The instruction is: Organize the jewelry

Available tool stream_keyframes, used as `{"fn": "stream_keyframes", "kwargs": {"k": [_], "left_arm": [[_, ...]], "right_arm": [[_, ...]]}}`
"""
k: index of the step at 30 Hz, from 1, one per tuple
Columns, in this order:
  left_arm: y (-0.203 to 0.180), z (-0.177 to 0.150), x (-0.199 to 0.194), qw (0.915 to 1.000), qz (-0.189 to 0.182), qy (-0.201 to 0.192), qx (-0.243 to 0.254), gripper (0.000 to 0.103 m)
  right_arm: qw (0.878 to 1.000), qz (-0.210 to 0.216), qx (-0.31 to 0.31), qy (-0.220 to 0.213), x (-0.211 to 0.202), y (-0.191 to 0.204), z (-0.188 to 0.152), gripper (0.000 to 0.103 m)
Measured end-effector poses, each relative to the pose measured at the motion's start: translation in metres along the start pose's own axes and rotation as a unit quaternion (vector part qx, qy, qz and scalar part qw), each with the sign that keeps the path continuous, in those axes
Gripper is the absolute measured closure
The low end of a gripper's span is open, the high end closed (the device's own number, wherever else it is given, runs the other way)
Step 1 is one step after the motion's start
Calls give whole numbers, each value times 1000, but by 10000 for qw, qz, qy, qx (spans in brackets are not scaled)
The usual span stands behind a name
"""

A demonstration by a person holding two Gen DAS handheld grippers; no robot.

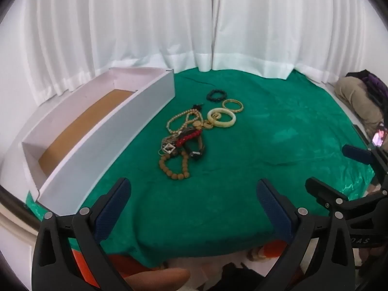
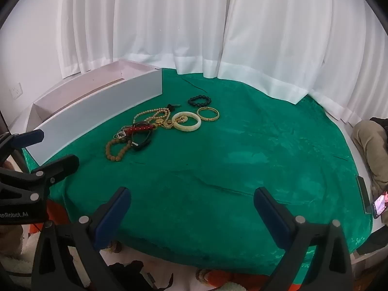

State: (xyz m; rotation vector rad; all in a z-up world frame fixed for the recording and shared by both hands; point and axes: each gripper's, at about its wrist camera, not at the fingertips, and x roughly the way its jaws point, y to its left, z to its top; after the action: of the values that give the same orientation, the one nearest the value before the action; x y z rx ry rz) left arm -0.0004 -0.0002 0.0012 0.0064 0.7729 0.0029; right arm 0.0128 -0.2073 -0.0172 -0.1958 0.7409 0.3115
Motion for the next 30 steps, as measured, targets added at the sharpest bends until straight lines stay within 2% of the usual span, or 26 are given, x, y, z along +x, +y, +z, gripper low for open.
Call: {"fn": "stream_keyframes", "kwargs": {"k": [2, 3, 5, 10, 16, 21, 30], "left_arm": [[-1, 1, -1, 10000, 8, -50, 29, 0], [-2, 4, 4, 10000, 34, 78, 18, 0], [-7, 0, -1, 9998, 128, -152, 77, 0], [-6, 1, -4, 9996, 149, -246, 54, 0], [-4, 6, -7, 9998, 59, -173, 128, 0], [-9, 2, -9, 9994, 71, -263, 209, 0], [-4, 6, -7, 9999, 47, -126, 108, 0]], "right_arm": [[10000, -3, 3, -10, 1, -1, 0, 0], [10000, 1, 6, -7, 2, -1, -1, 0], [10000, -1, 13, 1, 2, -2, -1, 0], [10000, 16, 18, 37, 5, 1, -4, 0], [10000, -4, 63, -1, 4, -4, -4, 0], [10000, 6, 83, -7, 6, -9, 0, 0], [9999, 18, 117, -42, 1, -9, -1, 0]]}}
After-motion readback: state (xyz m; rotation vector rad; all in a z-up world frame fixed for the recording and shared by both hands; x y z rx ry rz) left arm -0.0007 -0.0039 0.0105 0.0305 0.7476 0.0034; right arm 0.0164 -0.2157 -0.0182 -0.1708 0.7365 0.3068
